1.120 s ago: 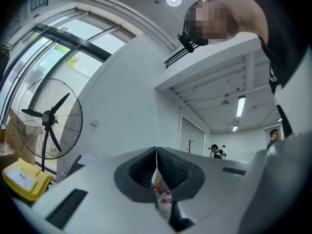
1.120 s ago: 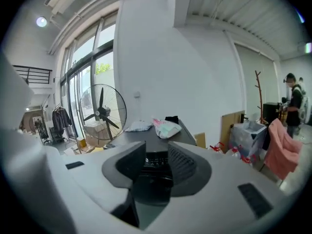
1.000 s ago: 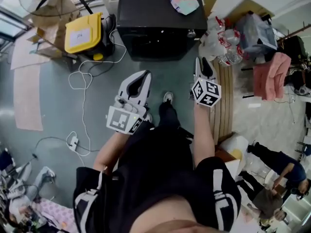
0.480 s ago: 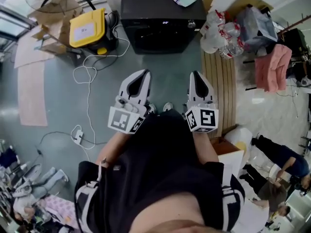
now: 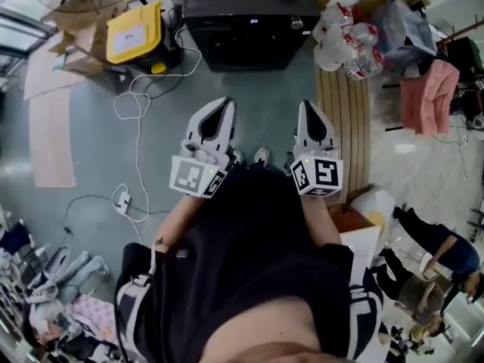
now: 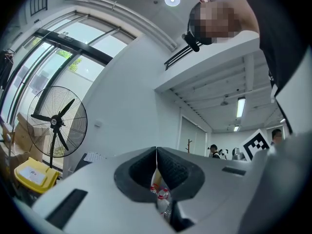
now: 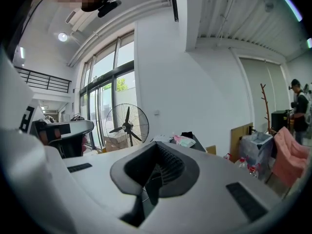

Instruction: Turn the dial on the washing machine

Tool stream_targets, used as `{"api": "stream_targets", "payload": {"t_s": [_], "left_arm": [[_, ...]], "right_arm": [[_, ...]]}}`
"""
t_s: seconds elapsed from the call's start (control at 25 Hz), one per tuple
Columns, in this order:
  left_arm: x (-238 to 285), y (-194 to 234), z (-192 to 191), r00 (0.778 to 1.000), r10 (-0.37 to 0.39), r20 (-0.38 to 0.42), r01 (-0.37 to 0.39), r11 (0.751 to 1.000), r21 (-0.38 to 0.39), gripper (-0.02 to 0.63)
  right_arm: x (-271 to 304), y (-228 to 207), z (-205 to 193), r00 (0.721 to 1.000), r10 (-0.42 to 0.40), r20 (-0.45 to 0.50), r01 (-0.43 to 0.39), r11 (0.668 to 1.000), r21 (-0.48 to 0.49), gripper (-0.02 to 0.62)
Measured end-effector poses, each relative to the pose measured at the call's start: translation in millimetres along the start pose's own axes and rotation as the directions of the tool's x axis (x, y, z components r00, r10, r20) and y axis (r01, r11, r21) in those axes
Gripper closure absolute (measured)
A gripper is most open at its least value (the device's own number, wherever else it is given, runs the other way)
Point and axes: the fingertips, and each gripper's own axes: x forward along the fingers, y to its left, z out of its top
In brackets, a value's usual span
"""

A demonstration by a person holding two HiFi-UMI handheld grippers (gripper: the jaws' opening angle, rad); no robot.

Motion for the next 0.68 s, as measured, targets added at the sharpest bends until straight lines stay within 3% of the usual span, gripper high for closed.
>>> {"api": "stream_targets", "payload": {"t_s": [0.68], "left_arm": [[5.2, -6.8, -0.8, 1.0, -0.01, -0.002, 0.01, 1.0, 0.001, 0.584]], "right_arm": [[2.5, -1.8, -1.2, 1.0, 0.003, -0.004, -0.003, 1.0, -0.001, 0.571]]}}
